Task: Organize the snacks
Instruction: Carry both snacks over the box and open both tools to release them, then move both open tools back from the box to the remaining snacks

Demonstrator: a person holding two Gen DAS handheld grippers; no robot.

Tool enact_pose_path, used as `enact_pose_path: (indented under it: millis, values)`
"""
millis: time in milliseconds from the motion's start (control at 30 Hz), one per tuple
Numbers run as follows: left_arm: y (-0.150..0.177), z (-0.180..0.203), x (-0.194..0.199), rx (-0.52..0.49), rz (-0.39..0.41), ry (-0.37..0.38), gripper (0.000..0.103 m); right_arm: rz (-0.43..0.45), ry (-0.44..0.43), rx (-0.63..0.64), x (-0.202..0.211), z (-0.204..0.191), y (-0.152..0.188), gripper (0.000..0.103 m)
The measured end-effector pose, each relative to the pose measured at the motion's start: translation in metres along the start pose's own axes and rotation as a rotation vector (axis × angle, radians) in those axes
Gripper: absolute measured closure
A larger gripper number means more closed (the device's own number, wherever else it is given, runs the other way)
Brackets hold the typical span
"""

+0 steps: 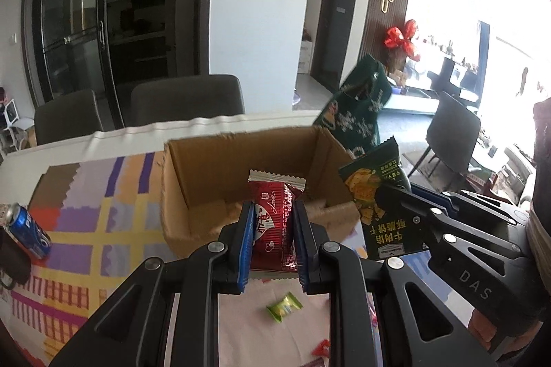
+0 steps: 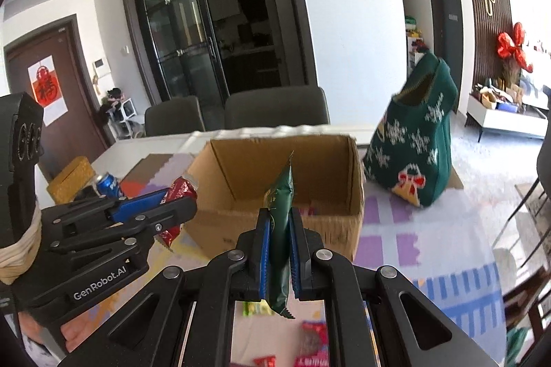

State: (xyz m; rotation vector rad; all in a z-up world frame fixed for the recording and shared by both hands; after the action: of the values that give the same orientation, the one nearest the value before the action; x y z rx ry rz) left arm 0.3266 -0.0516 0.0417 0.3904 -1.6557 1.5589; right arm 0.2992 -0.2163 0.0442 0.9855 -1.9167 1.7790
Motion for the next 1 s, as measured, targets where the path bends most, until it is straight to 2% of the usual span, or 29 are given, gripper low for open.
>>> enact_pose_path:
  millis: [400,600,667,700,733,767,833,967,1000]
  values:
    - [-0.037,-0.018,-0.028,0.028,-0.031,-0.01,0.081,0.03,0.024,0.044,-0.021,0.0,-0.049,0.092]
    - [-0.05,-0.024,-0.045,0.028,-0.047,-0.033,0.079,0.013,0.023,0.049,-0.041,0.003,-0.065,0.092]
    - [-0.052,-0.026,-0.047,0.016,-0.04,-0.072,0.07,0.0,0.029,0.052,-0.047,0.004,-0.067,0.092]
    - [-0.052,-0.026,-0.045,0.009,-0.032,-0.088,0.054,-0.006,0.028,0.053,-0.051,0.005,-0.067,0.091]
    - [-0.052,-0.025,-0.042,-0.002,-0.014,-0.104,0.043,-0.011,0.028,0.053,-0.053,0.005,-0.067,0.087]
    - [-0.05,-0.024,-0.04,-0.009,-0.006,-0.111,0.042,-0.025,0.037,0.052,-0.056,0.006,-0.065,0.082]
    - [-0.047,-0.022,-0.036,-0.027,0.0,-0.116,0.04,-0.031,0.061,0.055,-0.057,0.007,-0.06,0.061]
    - [-0.034,-0.019,-0.03,-0.051,0.0,-0.135,0.036,-0.025,0.097,0.066,-0.05,0.008,-0.048,0.056]
    - [-0.03,-0.017,-0.029,-0.058,0.0,-0.138,0.033,-0.029,0.101,0.061,-0.048,0.009,-0.045,0.05]
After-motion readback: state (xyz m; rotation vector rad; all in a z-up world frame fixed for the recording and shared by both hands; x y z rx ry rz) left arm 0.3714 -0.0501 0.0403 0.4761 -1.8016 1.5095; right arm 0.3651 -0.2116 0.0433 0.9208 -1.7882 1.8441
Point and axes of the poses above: each gripper's, at about its wrist camera, not at the fingertips, and x roughly against the way its jaws point, z to its right, y to its underside, the point moved 5 cm from there along -x, roughly the way its jaws point, and after that the axes turned 8 degrees about -z, right-handed, at the moved point
